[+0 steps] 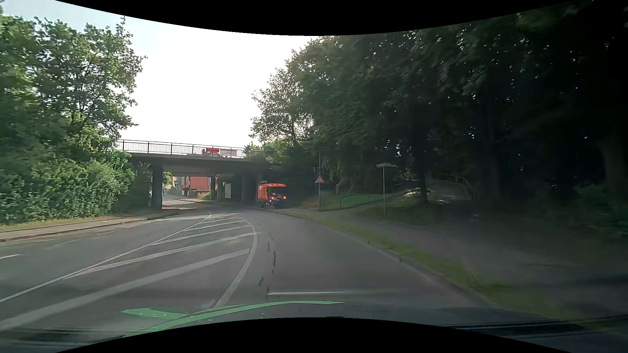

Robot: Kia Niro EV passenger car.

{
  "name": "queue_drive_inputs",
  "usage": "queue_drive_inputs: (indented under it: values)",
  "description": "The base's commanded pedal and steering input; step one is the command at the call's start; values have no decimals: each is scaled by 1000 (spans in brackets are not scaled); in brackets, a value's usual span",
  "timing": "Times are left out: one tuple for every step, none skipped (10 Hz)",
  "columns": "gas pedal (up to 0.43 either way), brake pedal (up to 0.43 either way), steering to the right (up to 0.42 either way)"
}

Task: Follow the waypoints while adhering to traffic rules and regulations

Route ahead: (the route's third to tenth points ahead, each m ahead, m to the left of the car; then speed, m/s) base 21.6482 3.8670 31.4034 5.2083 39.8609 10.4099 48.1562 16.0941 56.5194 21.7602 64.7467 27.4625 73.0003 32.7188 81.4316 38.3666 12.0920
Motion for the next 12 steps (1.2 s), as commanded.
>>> queue_drive_inputs:
  values:
    - [39, 0, -66]
    - [39, 0, -70]
    - [39, 0, -71]
    - [39, 0, -72]
    - [39, 0, -72]
    - [39, 0, -72]
    - [39, 0, -73]
    - [39, 0, -74]
    - [39, 0, -75]
    - [39, 0, -76]
    - [28, 0, -77]
    - [28, 0, -77]
